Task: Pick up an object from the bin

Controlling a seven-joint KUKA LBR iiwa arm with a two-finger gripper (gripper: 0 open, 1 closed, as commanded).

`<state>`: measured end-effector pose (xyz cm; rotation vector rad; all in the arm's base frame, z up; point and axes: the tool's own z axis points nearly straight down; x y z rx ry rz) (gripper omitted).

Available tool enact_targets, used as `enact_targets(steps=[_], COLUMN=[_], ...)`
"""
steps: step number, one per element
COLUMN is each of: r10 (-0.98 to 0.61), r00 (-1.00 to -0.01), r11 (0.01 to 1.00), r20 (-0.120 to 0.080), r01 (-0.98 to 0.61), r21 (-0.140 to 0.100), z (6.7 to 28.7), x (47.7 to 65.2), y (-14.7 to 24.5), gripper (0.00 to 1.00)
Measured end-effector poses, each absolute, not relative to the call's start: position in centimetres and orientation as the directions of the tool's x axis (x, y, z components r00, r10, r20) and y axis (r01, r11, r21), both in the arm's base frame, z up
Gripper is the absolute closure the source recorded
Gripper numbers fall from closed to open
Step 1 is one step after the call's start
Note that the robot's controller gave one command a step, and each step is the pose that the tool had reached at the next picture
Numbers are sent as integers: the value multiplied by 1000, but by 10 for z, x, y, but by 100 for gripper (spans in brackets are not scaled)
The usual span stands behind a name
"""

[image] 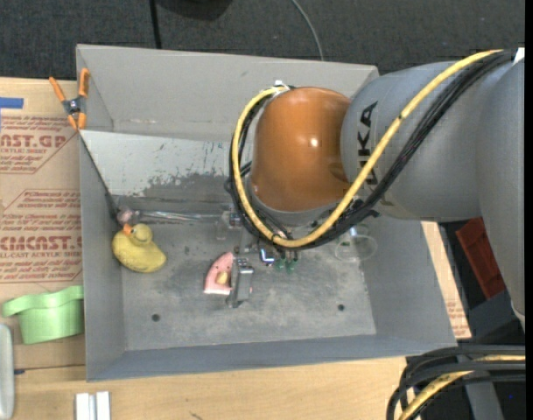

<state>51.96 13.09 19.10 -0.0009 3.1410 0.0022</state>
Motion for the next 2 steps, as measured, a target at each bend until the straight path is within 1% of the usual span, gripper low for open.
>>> enact_targets(steps=[1,2], r10=[-46,-105], r00=[-999,-994], r11=[999,994], r20=[-3,6], r01=[-46,-105], r21=[1,0], z=[125,88], x=[535,535], y=[108,102], gripper=[0,0])
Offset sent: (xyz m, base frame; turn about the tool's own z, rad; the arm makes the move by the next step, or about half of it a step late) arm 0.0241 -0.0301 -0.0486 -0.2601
